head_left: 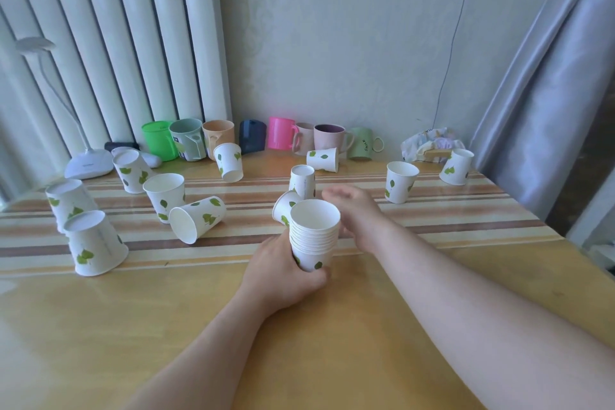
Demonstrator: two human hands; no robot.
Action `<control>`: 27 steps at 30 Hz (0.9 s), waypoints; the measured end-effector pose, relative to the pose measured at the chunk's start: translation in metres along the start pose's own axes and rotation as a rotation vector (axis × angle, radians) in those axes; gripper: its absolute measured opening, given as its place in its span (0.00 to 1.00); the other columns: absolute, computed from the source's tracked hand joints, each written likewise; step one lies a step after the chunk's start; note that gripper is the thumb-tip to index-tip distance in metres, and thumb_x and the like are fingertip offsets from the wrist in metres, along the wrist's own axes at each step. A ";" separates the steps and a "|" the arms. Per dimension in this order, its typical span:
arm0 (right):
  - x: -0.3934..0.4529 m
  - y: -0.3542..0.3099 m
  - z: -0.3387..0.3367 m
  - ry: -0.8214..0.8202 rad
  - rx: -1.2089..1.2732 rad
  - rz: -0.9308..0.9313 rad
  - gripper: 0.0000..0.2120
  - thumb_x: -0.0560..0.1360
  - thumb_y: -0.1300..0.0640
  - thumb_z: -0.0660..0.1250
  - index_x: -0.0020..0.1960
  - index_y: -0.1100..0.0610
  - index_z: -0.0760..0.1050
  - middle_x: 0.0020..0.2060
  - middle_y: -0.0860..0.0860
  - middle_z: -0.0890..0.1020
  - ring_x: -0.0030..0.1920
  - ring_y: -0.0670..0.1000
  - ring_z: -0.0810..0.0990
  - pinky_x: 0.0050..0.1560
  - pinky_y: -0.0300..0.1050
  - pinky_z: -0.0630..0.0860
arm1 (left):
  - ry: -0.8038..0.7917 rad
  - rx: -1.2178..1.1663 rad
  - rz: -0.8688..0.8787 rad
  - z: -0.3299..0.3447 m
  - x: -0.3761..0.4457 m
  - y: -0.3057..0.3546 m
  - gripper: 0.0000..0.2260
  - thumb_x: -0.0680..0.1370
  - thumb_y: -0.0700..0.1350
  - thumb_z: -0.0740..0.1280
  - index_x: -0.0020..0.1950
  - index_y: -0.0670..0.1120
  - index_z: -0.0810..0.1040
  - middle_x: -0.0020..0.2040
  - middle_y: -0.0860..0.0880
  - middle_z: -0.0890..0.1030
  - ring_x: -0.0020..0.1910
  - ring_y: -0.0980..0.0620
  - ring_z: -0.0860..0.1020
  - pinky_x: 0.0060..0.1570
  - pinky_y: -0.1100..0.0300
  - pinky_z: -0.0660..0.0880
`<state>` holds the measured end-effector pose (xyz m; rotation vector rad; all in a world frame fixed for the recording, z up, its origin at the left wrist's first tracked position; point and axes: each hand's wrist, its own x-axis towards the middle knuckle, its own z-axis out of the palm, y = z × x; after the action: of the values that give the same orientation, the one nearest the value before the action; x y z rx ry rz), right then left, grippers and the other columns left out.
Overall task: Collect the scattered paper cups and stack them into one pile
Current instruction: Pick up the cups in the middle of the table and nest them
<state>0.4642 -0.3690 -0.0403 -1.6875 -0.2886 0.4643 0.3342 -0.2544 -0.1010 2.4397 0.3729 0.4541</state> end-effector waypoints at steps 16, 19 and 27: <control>0.024 0.014 -0.001 -0.354 -0.288 -0.085 0.09 0.77 0.50 0.71 0.55 0.51 0.79 0.44 0.47 0.86 0.45 0.49 0.83 0.45 0.44 0.78 | -0.019 -0.017 0.019 0.002 0.003 -0.002 0.22 0.67 0.64 0.74 0.54 0.56 0.75 0.46 0.59 0.80 0.52 0.49 0.79 0.48 0.55 0.72; 0.015 0.028 -0.026 -0.108 -0.478 -0.254 0.27 0.67 0.54 0.80 0.63 0.42 0.75 0.57 0.39 0.85 0.58 0.46 0.83 0.55 0.45 0.79 | -0.019 -0.016 0.009 0.001 0.001 0.001 0.19 0.70 0.60 0.77 0.55 0.55 0.75 0.46 0.59 0.79 0.52 0.49 0.79 0.48 0.55 0.71; -0.028 0.058 -0.077 0.324 -0.052 -0.173 0.30 0.68 0.62 0.82 0.65 0.46 0.75 0.56 0.43 0.85 0.58 0.47 0.84 0.55 0.47 0.80 | 0.001 -0.067 -0.070 -0.002 -0.006 0.000 0.25 0.67 0.68 0.78 0.57 0.58 0.76 0.47 0.62 0.82 0.53 0.53 0.80 0.48 0.55 0.76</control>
<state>0.4706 -0.4594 -0.0842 -1.7405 -0.2070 0.0525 0.3284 -0.2555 -0.1005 2.3536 0.4345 0.4307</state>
